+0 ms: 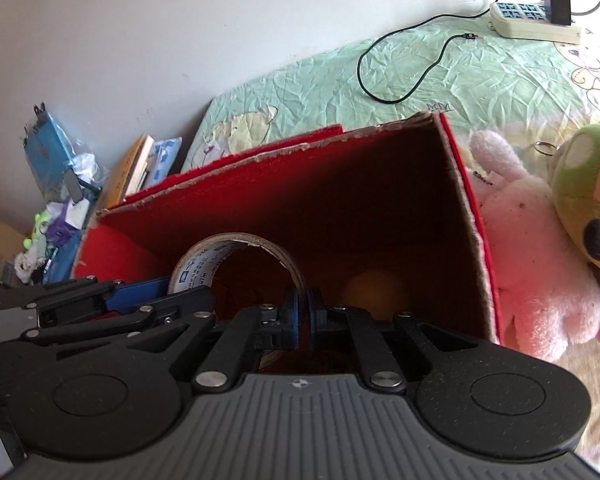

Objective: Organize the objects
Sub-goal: 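Lower the tape roll into the red box and open the left gripper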

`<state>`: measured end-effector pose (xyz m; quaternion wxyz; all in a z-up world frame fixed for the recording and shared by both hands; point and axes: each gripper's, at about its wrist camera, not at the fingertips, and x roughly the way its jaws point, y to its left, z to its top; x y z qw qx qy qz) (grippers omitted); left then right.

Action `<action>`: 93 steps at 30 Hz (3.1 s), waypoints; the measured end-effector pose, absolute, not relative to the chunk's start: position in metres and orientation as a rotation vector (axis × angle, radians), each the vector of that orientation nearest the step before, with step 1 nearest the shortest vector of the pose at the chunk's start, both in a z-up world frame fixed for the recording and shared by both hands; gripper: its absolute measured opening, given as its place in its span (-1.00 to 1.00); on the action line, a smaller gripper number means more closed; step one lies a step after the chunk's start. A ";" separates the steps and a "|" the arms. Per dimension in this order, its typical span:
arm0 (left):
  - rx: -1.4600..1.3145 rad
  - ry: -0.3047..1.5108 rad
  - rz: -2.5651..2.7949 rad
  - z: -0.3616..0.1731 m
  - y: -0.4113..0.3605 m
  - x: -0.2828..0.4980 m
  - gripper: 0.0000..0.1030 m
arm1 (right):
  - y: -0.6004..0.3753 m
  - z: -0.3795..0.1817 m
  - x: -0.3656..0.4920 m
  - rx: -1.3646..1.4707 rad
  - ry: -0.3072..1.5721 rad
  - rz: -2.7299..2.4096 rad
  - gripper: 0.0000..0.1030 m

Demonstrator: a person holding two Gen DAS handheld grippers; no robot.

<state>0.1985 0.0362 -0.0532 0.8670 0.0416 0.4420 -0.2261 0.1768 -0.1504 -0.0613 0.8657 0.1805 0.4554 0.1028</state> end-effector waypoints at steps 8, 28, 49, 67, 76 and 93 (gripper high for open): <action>0.127 1.060 -0.486 -0.070 0.024 0.211 -0.51 | -0.139 -0.068 0.183 0.297 0.985 0.160 -0.86; 0.181 1.077 -0.529 -0.071 0.018 0.206 0.11 | -0.141 -0.067 0.181 0.259 0.969 0.010 -0.92; 0.202 1.082 -0.546 -0.071 0.013 0.207 0.26 | -0.145 -0.065 0.174 0.276 0.907 0.032 -0.86; 0.243 1.054 -0.589 -0.069 0.009 0.202 0.30 | -0.147 -0.063 0.169 0.340 0.831 0.073 -0.83; 0.256 1.145 -0.606 -0.075 0.001 0.210 0.30 | -0.150 -0.063 0.166 0.370 0.797 0.068 -0.87; 0.237 1.019 -0.607 -0.062 0.011 0.201 0.67 | -0.150 -0.065 0.167 0.369 0.798 0.096 -0.87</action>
